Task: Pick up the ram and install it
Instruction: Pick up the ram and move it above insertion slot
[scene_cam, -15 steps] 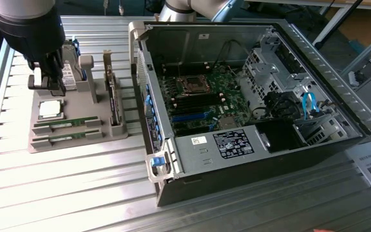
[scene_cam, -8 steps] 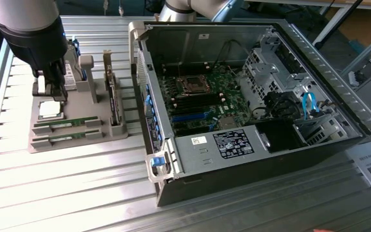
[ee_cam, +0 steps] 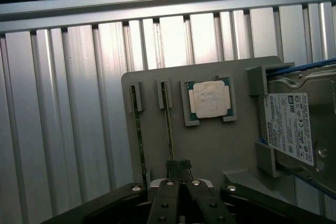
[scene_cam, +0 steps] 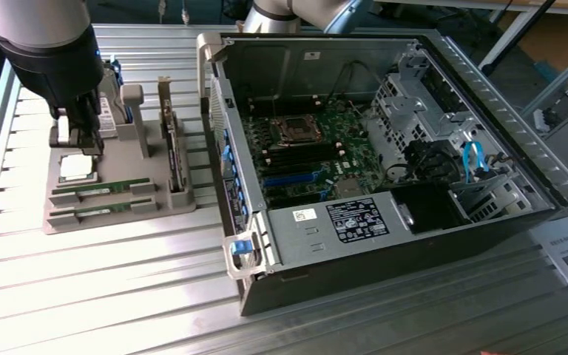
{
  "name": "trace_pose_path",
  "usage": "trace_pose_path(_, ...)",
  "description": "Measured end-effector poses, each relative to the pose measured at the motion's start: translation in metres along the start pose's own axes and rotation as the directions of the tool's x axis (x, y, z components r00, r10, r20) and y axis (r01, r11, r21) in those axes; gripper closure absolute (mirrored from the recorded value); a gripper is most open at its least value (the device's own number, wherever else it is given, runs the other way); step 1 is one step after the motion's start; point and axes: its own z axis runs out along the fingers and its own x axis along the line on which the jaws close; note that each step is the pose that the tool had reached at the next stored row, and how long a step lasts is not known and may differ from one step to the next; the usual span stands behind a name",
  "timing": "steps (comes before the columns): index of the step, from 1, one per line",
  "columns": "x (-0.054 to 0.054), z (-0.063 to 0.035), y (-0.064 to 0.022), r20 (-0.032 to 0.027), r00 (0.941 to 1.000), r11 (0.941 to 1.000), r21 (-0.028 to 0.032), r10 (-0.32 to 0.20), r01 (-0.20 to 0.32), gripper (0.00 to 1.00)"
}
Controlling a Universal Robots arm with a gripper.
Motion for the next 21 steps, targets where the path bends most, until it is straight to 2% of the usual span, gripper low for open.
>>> trace_pose_path(3,0.0,0.0,0.0,0.0,1.0,1.0,0.0001,0.0,0.0,0.7)
trace_pose_path(6,0.0,0.0001,0.0,0.0,1.0,1.0,-0.0001,-0.002,0.002,0.7)
trace_pose_path(12,0.0,0.0007,0.0,-0.0032,0.9967,0.9967,-0.0019,-0.081,0.081,0.7)
trace_pose_path(16,0.0005,0.0009,0.0,-0.0031,0.9966,0.9966,-0.0016,-0.082,0.082,0.7)
trace_pose_path(21,0.0071,0.0005,-0.0007,-0.0033,0.9966,0.9966,-0.0019,-0.082,0.082,0.7)
